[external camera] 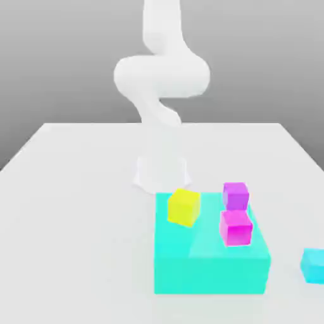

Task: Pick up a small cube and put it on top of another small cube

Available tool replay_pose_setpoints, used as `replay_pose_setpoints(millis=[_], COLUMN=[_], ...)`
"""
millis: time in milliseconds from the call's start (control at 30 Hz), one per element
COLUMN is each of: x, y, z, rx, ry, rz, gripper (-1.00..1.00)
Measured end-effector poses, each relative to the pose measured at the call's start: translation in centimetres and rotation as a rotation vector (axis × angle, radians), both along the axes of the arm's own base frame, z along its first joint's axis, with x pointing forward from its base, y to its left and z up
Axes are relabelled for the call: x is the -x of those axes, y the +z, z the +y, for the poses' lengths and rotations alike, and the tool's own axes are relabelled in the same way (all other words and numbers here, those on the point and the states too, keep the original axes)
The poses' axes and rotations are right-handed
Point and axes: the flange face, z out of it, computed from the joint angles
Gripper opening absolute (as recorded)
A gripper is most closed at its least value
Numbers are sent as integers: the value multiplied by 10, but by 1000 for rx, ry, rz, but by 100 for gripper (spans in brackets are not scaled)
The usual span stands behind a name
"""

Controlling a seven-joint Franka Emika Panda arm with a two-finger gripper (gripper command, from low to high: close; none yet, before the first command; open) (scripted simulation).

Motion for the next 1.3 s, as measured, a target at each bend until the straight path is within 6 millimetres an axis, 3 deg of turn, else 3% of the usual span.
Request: replay_pose_setpoints(millis=[200, 433, 533, 667, 867, 967, 1033, 1067, 1300], x=[-60, -86, -82, -56, -11, 1, 3, 4, 4], y=[-93, -215, -270, -345, -457, -502, -530, -541, -542], z=[70, 160, 198, 256, 298, 306, 307, 307, 307], rx=[115, 249, 307, 390, 498, 520, 522, 522, 523], ry=[266, 585, 725, 940, 1205, 1262, 1269, 1270, 1270], rz=[151, 306, 369, 445, 564, 587, 589, 590, 591], gripper=[0, 0, 0, 0, 0, 0, 0, -100, -100])
